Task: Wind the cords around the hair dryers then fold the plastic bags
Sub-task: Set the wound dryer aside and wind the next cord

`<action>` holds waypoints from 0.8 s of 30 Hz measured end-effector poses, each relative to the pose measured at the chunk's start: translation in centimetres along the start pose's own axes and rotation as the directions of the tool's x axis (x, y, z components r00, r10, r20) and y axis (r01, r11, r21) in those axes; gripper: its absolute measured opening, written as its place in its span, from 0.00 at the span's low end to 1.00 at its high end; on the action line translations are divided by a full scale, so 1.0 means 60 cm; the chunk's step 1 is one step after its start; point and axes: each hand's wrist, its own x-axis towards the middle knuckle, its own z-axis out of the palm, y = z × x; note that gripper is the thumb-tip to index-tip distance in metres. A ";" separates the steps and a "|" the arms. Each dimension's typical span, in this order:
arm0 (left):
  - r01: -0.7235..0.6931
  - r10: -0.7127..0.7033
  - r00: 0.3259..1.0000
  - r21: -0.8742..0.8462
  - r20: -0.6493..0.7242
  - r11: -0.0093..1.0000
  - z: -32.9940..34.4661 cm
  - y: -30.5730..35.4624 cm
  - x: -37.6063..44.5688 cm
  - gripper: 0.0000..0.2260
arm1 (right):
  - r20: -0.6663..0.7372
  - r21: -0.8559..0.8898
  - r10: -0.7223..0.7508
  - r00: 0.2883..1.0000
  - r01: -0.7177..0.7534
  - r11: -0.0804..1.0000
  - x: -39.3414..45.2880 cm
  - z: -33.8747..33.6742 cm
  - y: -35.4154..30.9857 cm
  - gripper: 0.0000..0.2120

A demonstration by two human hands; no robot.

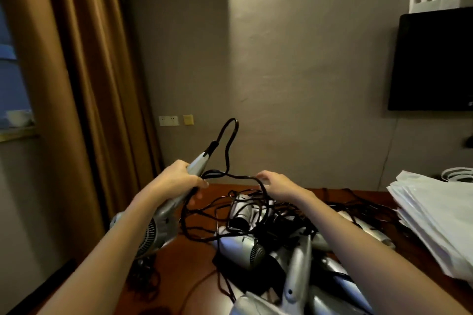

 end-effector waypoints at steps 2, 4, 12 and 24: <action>0.036 -0.036 0.999 0.011 -0.031 0.999 -0.011 -0.024 0.002 0.22 | 0.058 -0.196 0.085 0.995 -0.072 0.978 0.026 0.032 0.008 0.21; 0.053 -0.052 0.998 0.008 -0.046 0.999 -0.014 -0.042 0.007 0.22 | 0.081 -0.403 0.142 0.987 -0.098 0.910 0.037 0.052 0.014 0.19; 0.033 -0.034 0.994 -0.008 -0.107 0.999 0.006 -0.044 0.036 0.21 | 0.141 -0.385 -0.080 0.987 0.129 0.914 0.047 0.037 0.031 0.11; -0.074 0.082 0.996 -0.176 0.039 0.982 0.037 -0.012 0.034 0.22 | -0.070 0.382 -0.169 0.983 0.183 0.906 -0.014 -0.068 -0.064 0.10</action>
